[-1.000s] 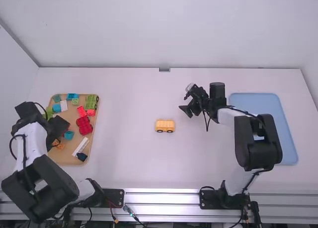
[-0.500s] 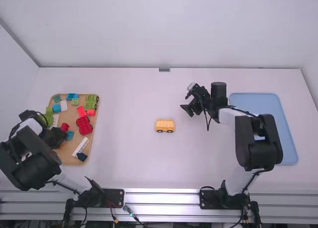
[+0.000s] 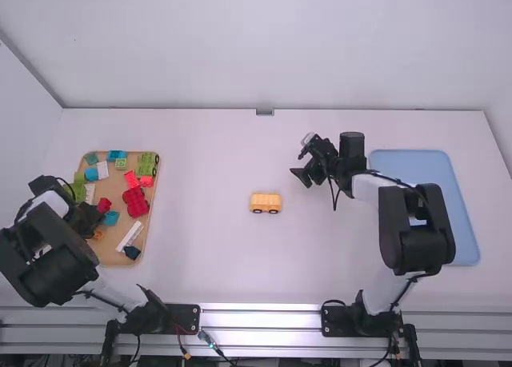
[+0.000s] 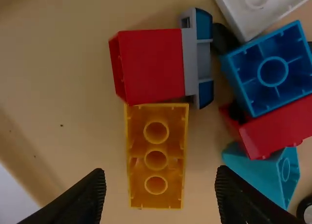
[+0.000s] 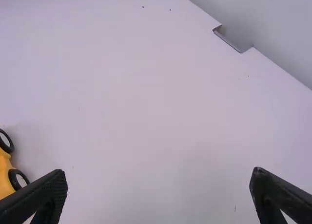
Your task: Assemble lego blocks to make yellow taxi
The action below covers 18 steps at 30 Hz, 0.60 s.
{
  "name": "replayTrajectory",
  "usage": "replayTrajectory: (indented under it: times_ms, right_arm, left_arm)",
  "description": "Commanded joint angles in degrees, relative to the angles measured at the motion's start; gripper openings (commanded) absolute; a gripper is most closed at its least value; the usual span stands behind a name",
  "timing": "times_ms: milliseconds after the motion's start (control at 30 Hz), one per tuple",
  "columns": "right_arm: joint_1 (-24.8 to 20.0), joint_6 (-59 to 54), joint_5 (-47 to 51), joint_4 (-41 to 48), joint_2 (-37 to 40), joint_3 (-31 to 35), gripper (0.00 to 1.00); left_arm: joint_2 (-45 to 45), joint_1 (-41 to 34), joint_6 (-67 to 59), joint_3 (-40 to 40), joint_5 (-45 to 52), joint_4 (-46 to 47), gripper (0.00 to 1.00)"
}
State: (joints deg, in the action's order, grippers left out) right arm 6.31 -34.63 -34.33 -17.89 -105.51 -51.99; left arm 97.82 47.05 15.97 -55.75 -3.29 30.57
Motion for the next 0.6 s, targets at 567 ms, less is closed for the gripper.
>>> replayTrajectory:
  times_ms: [567]
  right_arm:
    - [0.1, 0.4, -0.3, -0.2, 1.0, 0.2, 0.99]
  left_arm:
    - [4.5, 0.2, -0.4, 2.9, -0.7, -4.3, 0.49]
